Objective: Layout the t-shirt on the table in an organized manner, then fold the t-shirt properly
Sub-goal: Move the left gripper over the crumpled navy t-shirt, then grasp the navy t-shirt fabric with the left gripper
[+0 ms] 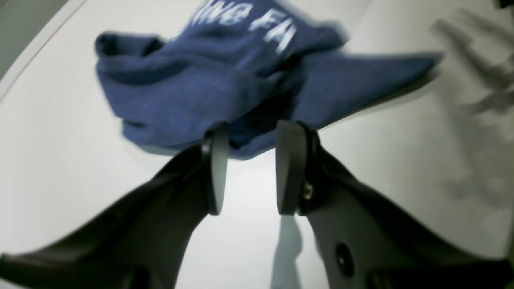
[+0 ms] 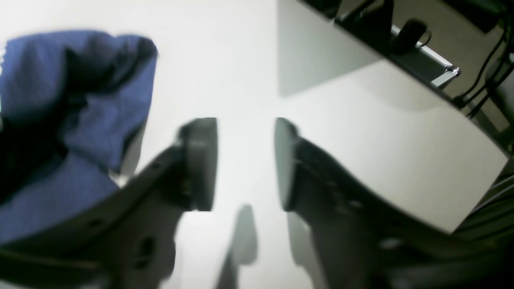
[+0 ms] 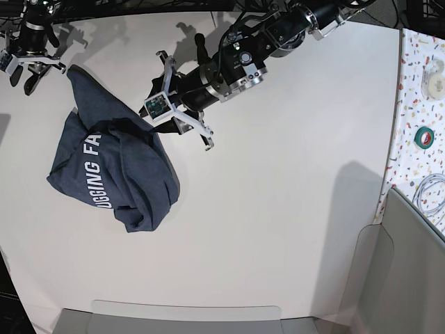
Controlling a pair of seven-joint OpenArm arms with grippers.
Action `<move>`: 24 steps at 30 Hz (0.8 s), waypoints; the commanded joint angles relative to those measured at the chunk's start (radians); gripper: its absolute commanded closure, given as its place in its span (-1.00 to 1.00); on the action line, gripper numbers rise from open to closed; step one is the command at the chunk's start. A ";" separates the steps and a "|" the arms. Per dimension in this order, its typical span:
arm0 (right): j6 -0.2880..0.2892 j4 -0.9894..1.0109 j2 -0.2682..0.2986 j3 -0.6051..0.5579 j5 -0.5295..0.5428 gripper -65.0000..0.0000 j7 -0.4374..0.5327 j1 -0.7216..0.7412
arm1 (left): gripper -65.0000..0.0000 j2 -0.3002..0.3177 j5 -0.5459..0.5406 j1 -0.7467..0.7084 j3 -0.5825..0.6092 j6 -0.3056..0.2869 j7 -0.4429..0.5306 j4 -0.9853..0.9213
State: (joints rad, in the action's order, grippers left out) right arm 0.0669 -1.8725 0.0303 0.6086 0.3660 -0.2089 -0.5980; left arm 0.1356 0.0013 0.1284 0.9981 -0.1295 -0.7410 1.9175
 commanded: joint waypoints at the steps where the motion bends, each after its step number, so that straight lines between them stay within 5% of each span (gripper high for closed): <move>1: 0.003 -0.014 0.009 0.003 0.003 0.08 0.030 -0.017 | 0.36 -0.035 -0.004 0.032 0.021 0.000 0.018 0.006; 8: 0.069 -0.017 -0.030 -0.002 0.003 0.02 0.036 -0.046 | 0.34 -0.169 0.006 0.153 0.183 0.004 0.011 -0.163; 16: 0.080 -0.060 -0.037 -0.011 0.003 0.02 0.033 -0.052 | 0.35 -0.210 0.033 0.241 0.304 0.023 0.096 -0.278; 20: 0.093 -0.060 -0.033 -0.011 0.003 0.02 0.033 -0.046 | 0.35 -0.212 0.222 0.265 0.354 0.097 0.151 -0.342; 24: 0.103 -0.059 -0.034 -0.011 0.003 0.02 0.033 -0.041 | 0.35 -0.212 0.424 0.261 0.393 0.106 0.209 -0.427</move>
State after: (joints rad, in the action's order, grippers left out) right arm 0.1654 -1.9137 -0.0124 0.5930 0.3660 -0.2058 -0.6327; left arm -0.0578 0.4217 0.3737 1.3949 -0.0418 -0.5415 1.4719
